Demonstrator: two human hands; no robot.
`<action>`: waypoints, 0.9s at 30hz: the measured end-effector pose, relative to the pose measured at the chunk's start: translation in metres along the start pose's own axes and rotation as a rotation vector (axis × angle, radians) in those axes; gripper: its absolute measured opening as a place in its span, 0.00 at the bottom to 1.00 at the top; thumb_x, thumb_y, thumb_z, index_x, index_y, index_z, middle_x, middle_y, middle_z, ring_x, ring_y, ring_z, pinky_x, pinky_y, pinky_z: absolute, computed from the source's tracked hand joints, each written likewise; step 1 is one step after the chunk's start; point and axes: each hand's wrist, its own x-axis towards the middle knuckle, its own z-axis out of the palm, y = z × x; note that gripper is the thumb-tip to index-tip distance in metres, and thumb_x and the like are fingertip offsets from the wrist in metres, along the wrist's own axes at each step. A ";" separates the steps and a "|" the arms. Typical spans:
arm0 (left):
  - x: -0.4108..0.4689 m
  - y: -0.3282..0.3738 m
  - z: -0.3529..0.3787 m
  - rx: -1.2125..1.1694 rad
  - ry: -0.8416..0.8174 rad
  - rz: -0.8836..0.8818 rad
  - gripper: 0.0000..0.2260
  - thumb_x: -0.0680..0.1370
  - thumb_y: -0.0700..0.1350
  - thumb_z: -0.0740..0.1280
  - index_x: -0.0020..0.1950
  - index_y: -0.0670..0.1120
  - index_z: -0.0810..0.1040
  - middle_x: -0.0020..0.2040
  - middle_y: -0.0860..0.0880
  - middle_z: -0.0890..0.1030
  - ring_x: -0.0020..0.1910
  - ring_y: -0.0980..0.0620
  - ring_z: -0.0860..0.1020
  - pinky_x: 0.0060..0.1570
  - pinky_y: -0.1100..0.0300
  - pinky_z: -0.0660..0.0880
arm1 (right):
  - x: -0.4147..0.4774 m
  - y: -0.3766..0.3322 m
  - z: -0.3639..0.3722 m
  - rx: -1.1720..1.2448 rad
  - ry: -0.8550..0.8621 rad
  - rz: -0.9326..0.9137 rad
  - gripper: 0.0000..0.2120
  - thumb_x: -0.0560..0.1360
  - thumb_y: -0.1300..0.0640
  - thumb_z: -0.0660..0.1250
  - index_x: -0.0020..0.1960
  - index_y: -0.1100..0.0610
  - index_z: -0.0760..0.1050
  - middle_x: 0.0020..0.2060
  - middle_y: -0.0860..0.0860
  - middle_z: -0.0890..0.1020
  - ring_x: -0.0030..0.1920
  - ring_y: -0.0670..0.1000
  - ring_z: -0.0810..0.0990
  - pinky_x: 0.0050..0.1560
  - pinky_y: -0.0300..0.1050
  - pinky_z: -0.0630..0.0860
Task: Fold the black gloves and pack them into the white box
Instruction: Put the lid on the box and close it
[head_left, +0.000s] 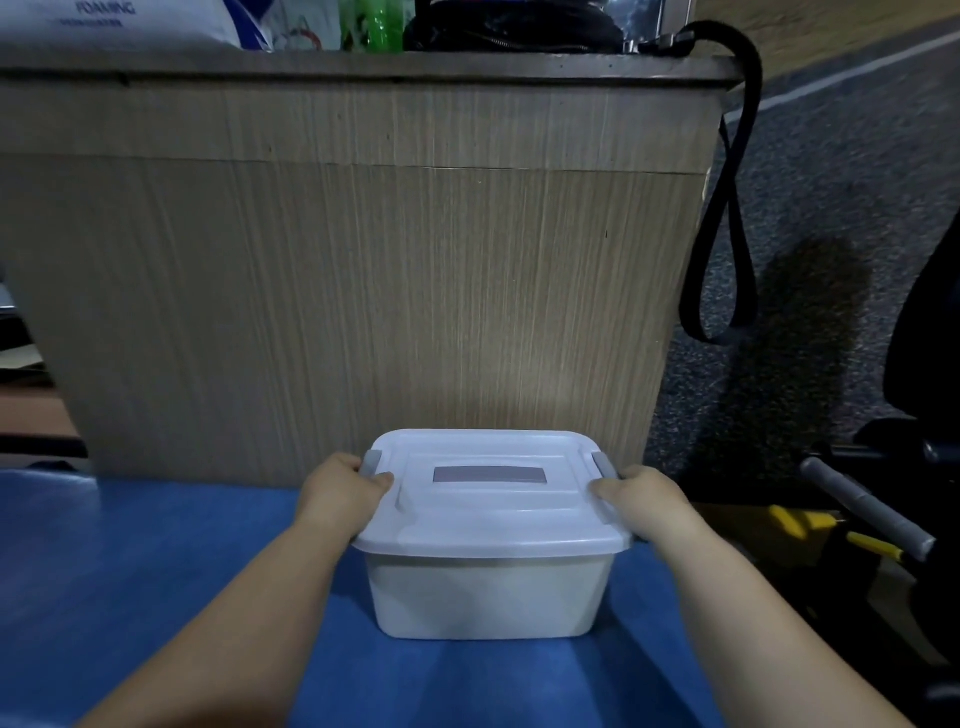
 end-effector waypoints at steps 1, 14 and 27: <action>-0.002 -0.001 0.000 -0.022 -0.011 -0.001 0.20 0.77 0.48 0.67 0.66 0.41 0.72 0.59 0.43 0.77 0.48 0.46 0.74 0.46 0.54 0.72 | 0.000 0.004 0.001 0.118 -0.026 0.005 0.17 0.73 0.53 0.65 0.59 0.61 0.73 0.51 0.55 0.79 0.48 0.55 0.79 0.48 0.48 0.79; -0.022 -0.013 0.011 -0.180 -0.018 0.085 0.32 0.75 0.51 0.69 0.76 0.50 0.59 0.70 0.47 0.68 0.63 0.45 0.72 0.55 0.53 0.73 | -0.023 0.013 0.015 0.828 -0.229 -0.152 0.18 0.74 0.69 0.63 0.60 0.53 0.75 0.53 0.55 0.83 0.51 0.56 0.82 0.47 0.48 0.76; 0.015 -0.006 0.015 -0.148 -0.032 0.143 0.28 0.76 0.50 0.68 0.74 0.51 0.63 0.68 0.47 0.71 0.59 0.48 0.74 0.49 0.58 0.71 | 0.001 -0.001 0.029 0.805 -0.140 -0.145 0.22 0.74 0.69 0.65 0.65 0.53 0.70 0.51 0.49 0.81 0.50 0.52 0.80 0.45 0.44 0.75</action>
